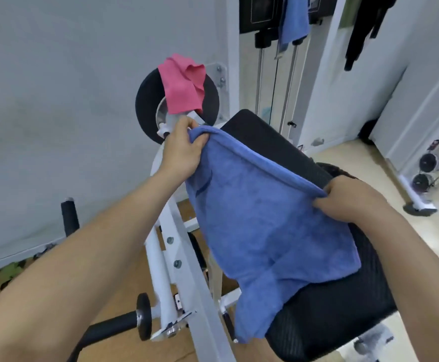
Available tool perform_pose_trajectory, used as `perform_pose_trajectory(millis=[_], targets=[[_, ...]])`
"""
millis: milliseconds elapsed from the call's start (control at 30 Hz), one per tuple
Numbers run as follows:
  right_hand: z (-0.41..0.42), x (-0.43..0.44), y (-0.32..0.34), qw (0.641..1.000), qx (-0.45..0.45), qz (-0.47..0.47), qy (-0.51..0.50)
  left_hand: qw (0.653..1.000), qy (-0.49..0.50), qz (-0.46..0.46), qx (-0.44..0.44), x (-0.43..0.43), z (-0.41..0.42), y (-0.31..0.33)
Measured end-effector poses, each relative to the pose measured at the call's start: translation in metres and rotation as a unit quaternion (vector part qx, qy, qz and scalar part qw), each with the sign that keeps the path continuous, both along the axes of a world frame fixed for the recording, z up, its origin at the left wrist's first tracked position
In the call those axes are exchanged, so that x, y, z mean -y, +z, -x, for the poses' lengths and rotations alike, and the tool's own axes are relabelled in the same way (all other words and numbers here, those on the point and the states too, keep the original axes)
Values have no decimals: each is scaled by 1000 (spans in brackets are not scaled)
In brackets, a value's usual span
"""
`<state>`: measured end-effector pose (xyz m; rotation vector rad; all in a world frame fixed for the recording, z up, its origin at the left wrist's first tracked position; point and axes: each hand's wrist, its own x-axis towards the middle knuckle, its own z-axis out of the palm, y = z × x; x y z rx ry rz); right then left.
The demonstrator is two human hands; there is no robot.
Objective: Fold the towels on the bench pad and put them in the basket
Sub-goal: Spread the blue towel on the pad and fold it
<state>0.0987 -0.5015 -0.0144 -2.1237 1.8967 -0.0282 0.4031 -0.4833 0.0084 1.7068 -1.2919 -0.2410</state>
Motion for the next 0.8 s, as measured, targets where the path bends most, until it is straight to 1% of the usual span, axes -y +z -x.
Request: perform_pose_trajectory(millis=[100,167,267,300,367,433,500,533,600,633,700,767,800], targets=[[-1,21,-5,1000,-21,3,-7,998,-56,-9,1,58,3,-15],[-7,35,-10,1000,2,10,-30,996,-88,-21,3,96,6,-24],[-19,59,-16,989,68,67,-112,993,-118,-15,2,149,5,-32],[-23,67,-17,984,74,84,-141,993,-120,-22,-6,165,4,-33],[-32,82,-18,976,55,108,-183,988,-139,-60,-33,191,1,-35],[-40,93,-19,976,15,92,-198,977,-172,-111,-52,203,-9,-44],[-47,103,-15,980,-31,36,-194,973,-176,-142,-40,194,-30,-71],[-51,109,-10,980,-52,12,-190,974,-165,-151,-19,183,-44,-90],[-66,121,-1,982,-89,-2,-167,975,-125,-181,32,152,-71,-131],[-77,129,2,985,-92,7,-146,973,-103,-202,47,137,-82,-149],[-108,149,2,993,-57,47,-96,969,-71,-232,53,116,-92,-172],[-142,171,-7,995,-27,83,-52,971,-50,-232,36,106,-94,-182],[-155,183,-14,994,-33,99,-38,973,-42,-224,25,104,-94,-184]])
